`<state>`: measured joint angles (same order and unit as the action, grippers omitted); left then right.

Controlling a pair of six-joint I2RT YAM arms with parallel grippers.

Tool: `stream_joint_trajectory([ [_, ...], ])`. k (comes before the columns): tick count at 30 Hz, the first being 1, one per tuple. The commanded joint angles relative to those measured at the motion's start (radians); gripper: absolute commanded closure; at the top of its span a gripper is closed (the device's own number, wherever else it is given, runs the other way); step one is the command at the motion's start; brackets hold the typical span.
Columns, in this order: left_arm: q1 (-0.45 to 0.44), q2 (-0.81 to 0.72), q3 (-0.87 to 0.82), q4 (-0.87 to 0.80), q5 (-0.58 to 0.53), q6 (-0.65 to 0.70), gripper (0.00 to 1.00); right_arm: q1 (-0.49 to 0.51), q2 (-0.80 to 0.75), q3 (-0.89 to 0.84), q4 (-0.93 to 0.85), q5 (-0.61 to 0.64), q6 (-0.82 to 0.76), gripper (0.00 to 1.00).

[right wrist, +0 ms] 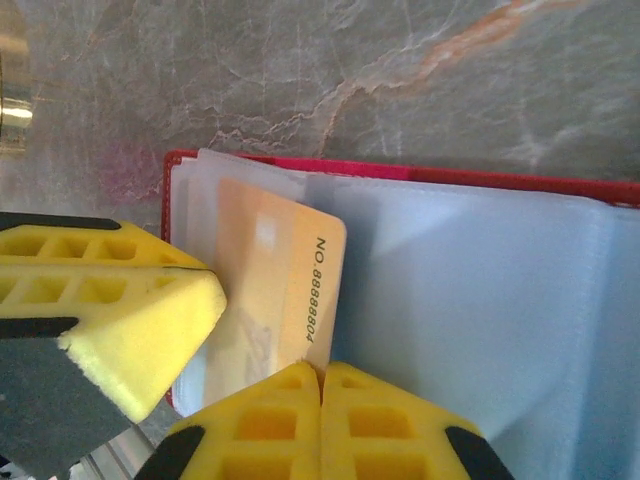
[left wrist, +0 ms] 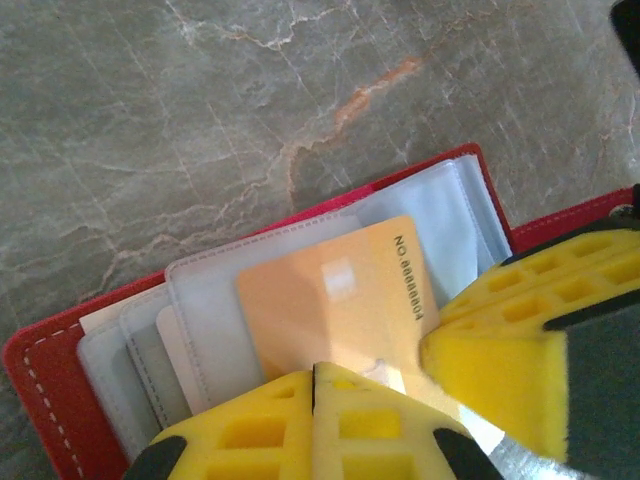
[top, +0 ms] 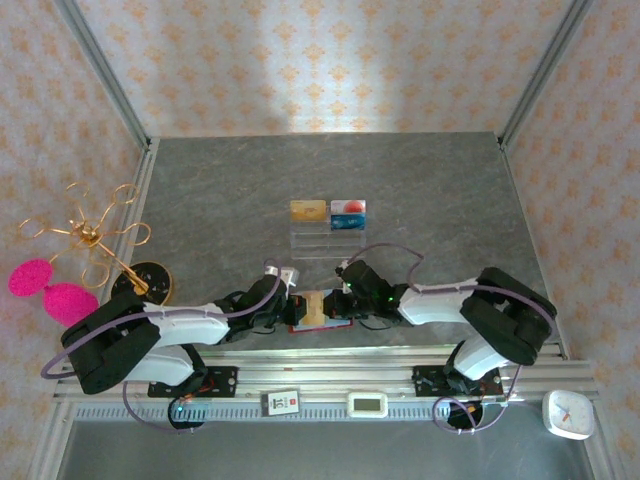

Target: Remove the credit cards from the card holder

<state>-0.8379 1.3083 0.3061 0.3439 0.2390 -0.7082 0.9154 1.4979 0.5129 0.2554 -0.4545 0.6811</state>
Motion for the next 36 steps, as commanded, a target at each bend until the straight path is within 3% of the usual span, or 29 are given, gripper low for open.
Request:
stream_joint_trajectory([
  [1, 0.002, -0.019, -0.003, -0.097, 0.013, 0.017, 1.00, -0.004, -0.061, -0.010, -0.125, 0.088, -0.043, 1.00],
  [7, -0.003, -0.068, 0.075, -0.131, 0.019, 0.050, 1.00, 0.000, -0.082, 0.020, -0.176, 0.102, -0.058, 1.00],
  [18, -0.017, 0.099, 0.045, -0.058, 0.063, 0.033, 1.00, -0.006, -0.057, -0.008, -0.106, 0.063, -0.039, 0.99],
  [22, -0.018, 0.133, 0.032, -0.047, 0.081, 0.029, 1.00, -0.009, -0.015, -0.024, -0.044, 0.007, -0.025, 0.83],
  [26, -0.027, 0.147, 0.031, -0.050, 0.085, 0.030, 1.00, -0.010, 0.016, -0.027, 0.011, -0.026, -0.012, 0.81],
  [30, -0.029, 0.149, 0.033, -0.070, 0.078, 0.038, 1.00, -0.014, 0.012, -0.020, -0.005, -0.005, -0.016, 0.90],
  [33, -0.027, 0.125, 0.027, -0.077, 0.070, 0.037, 1.00, -0.026, -0.051, -0.020, -0.105, 0.091, -0.051, 1.00],
  [36, -0.026, 0.107, 0.026, -0.070, 0.067, 0.035, 1.00, -0.034, -0.160, -0.020, -0.221, 0.188, -0.097, 1.00],
])
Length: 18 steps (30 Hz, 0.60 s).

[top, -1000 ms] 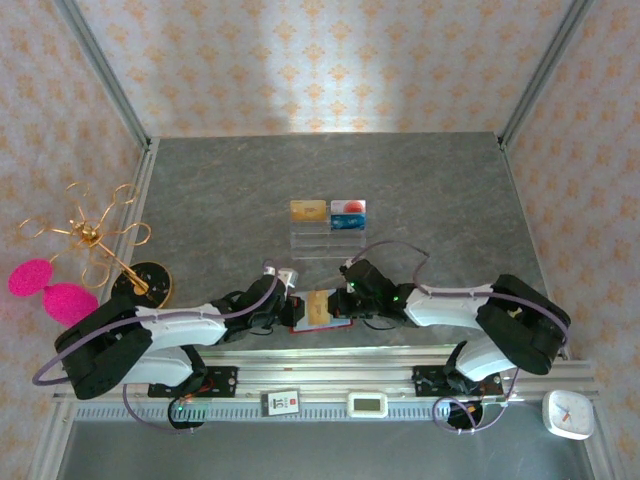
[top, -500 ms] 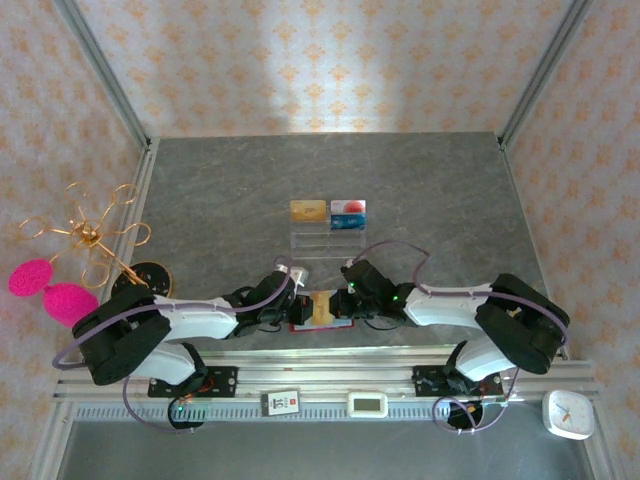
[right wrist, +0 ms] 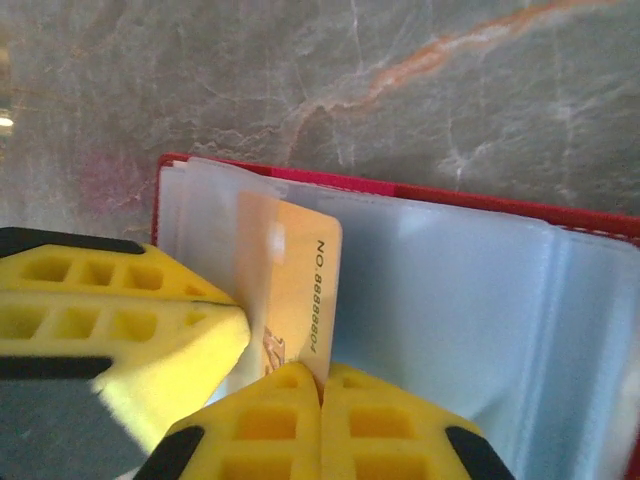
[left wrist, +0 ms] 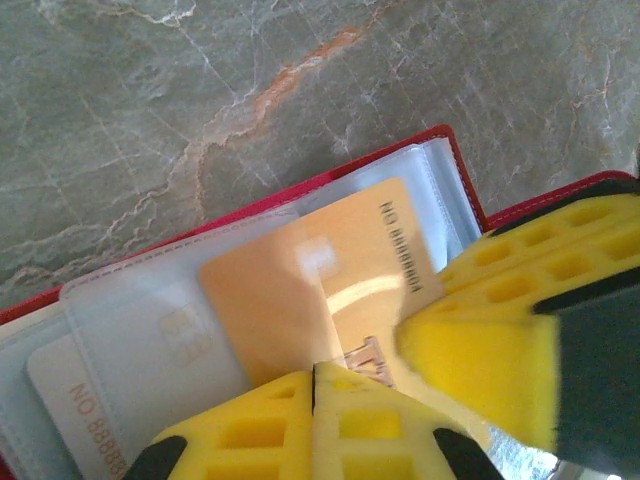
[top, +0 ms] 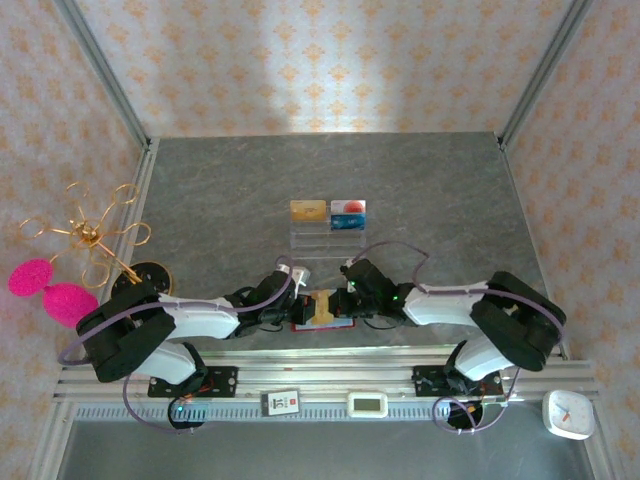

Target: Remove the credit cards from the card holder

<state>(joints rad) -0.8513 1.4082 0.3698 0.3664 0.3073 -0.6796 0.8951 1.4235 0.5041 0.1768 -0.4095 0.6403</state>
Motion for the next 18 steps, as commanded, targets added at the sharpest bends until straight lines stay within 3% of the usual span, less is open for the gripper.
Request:
stream_joint_trajectory([
  [1, -0.011, 0.006, -0.033, -0.094, -0.002, 0.007, 1.00, -0.018, -0.120, -0.008, -0.172, 0.168, -0.069, 1.00],
  [5, 0.003, -0.025, 0.007, -0.112, 0.007, 0.017, 0.97, -0.019, -0.258, 0.045, -0.261, 0.260, -0.182, 1.00],
  [11, 0.026, -0.220, 0.102, -0.190, -0.027, 0.028, 0.54, -0.052, -0.326, 0.219, -0.264, 0.259, -0.447, 1.00],
  [15, 0.028, -0.313, 0.160, -0.303, -0.051, 0.061, 0.36, -0.136, -0.281, 0.359, -0.245, 0.159, -0.638, 1.00],
  [18, 0.030, -0.373, 0.180, -0.369, -0.070, 0.070, 0.16, -0.203, -0.227, 0.458, -0.244, 0.050, -0.778, 1.00],
])
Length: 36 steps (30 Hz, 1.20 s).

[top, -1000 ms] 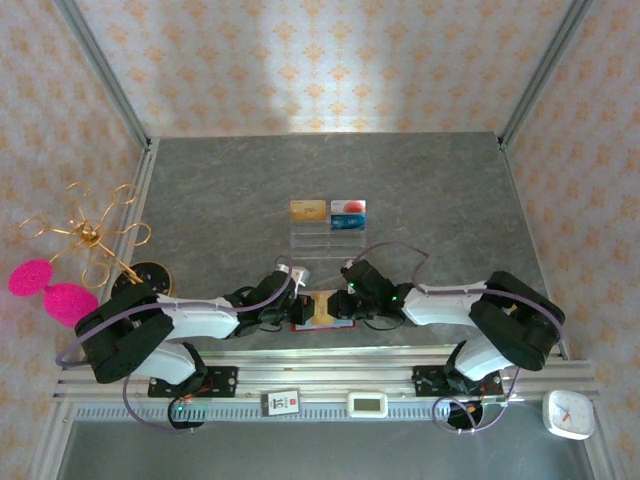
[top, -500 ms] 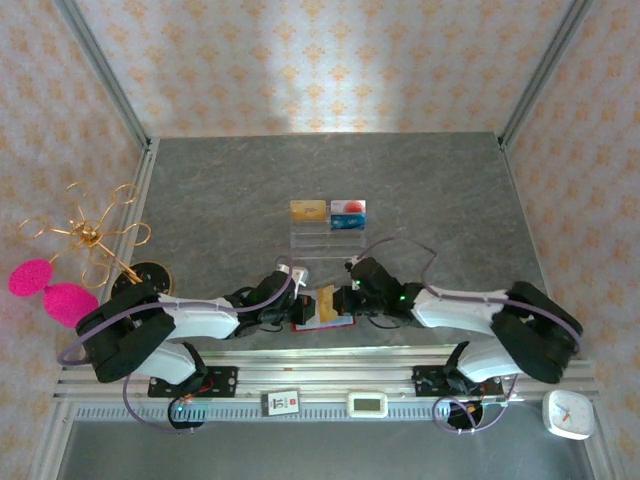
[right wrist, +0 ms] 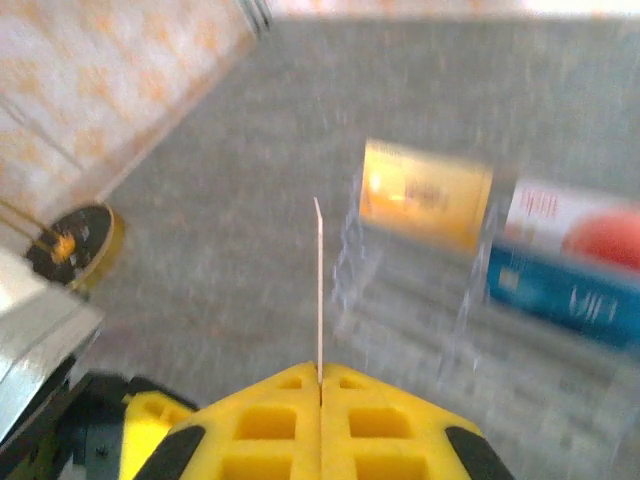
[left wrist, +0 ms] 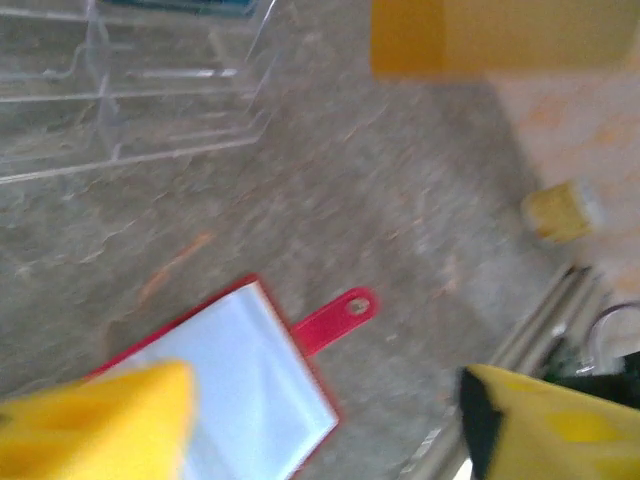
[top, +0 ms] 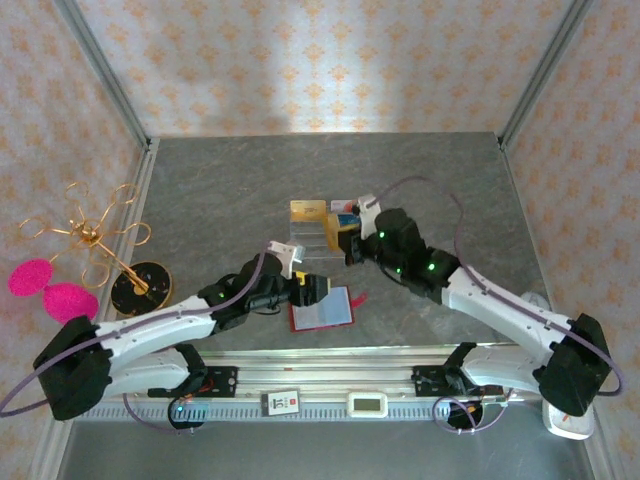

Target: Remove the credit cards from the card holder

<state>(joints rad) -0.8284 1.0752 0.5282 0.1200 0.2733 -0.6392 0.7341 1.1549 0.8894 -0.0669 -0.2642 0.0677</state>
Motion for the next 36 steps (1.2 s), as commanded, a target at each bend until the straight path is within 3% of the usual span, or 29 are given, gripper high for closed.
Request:
stream_joint_trajectory([
  [1, 0.007, -0.060, 0.028, -0.143, -0.046, 0.030, 0.12, -0.061, 0.071, 0.112, -0.016, -0.122, -0.241, 1.00],
  [5, 0.008, -0.153, 0.047, -0.222, -0.124, 0.023, 0.01, -0.117, 0.203, 0.275, -0.125, -0.241, -0.440, 1.00],
  [9, 0.007, -0.250, 0.067, -0.251, -0.178, 0.047, 0.01, -0.174, 0.357, 0.453, -0.285, -0.402, -0.632, 1.00],
  [12, 0.007, -0.284, 0.103, -0.289, -0.214, 0.119, 0.01, -0.196, 0.470, 0.588, -0.403, -0.449, -0.755, 1.00],
  [24, 0.015, -0.291, 0.230, -0.370, -0.336, 0.258, 0.01, -0.206, 0.818, 1.018, -0.773, -0.440, -1.105, 1.00],
  [30, 0.027, -0.285, 0.239, -0.379, -0.379, 0.268, 0.01, -0.206, 0.955, 1.188, -0.886, -0.422, -1.167, 1.00],
  [36, 0.041, -0.273, 0.244, -0.379, -0.373, 0.279, 0.01, -0.206, 0.997, 1.222, -0.910, -0.381, -1.187, 1.00],
])
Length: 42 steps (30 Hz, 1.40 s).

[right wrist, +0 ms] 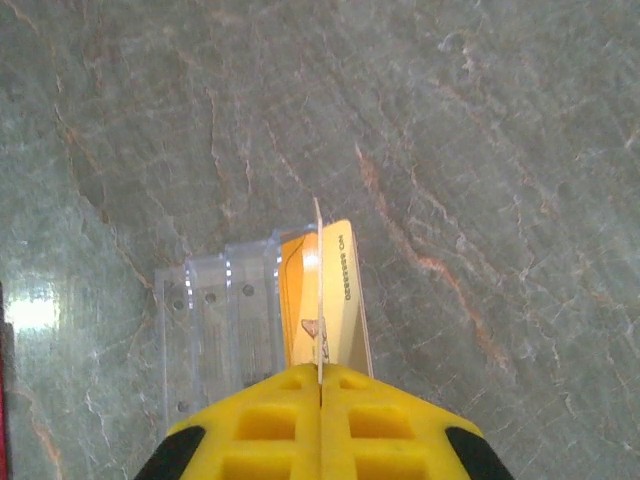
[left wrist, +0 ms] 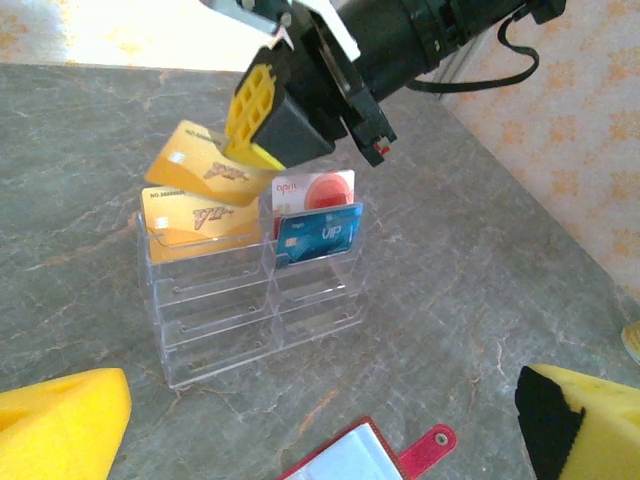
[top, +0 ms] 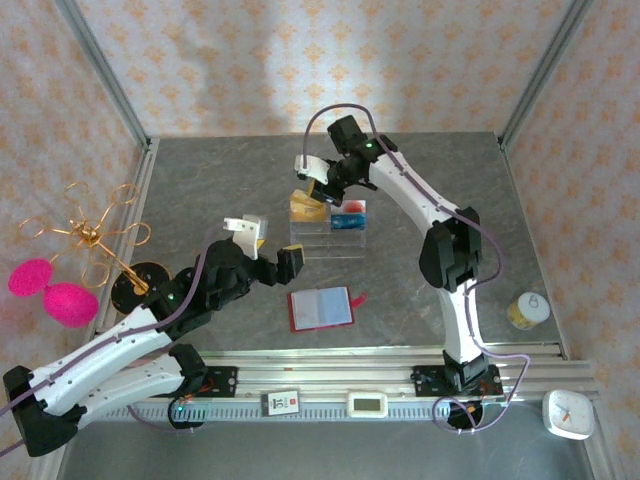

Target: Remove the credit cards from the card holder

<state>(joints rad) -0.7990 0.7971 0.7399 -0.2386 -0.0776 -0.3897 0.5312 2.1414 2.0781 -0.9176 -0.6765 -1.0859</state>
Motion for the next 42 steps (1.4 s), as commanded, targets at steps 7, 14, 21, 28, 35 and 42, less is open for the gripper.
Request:
stream_joint_trajectory([
  [7, 0.024, 0.008, 0.029, -0.024, -0.009, 0.025, 0.01, -0.003, 0.033, 0.033, -0.046, 0.071, -0.033, 1.00],
  [14, 0.029, 0.006, 0.029, -0.026, 0.000, 0.021, 0.01, -0.004, 0.060, 0.048, -0.044, 0.061, -0.020, 1.00],
  [21, 0.031, 0.003, 0.024, -0.018, 0.019, 0.016, 0.01, 0.012, 0.060, 0.023, 0.016, 0.104, 0.040, 0.97],
  [28, 0.031, -0.011, 0.006, 0.010, 0.020, 0.004, 0.01, 0.018, 0.018, 0.016, 0.054, 0.025, 0.085, 0.65],
  [35, 0.033, -0.052, -0.058, 0.096, 0.039, -0.032, 0.01, 0.024, -0.158, -0.170, 0.260, -0.110, 0.300, 0.61],
  [42, 0.033, -0.114, -0.161, 0.208, 0.089, -0.100, 0.01, 0.073, -0.491, -0.782, 0.987, 0.007, 0.987, 0.61],
])
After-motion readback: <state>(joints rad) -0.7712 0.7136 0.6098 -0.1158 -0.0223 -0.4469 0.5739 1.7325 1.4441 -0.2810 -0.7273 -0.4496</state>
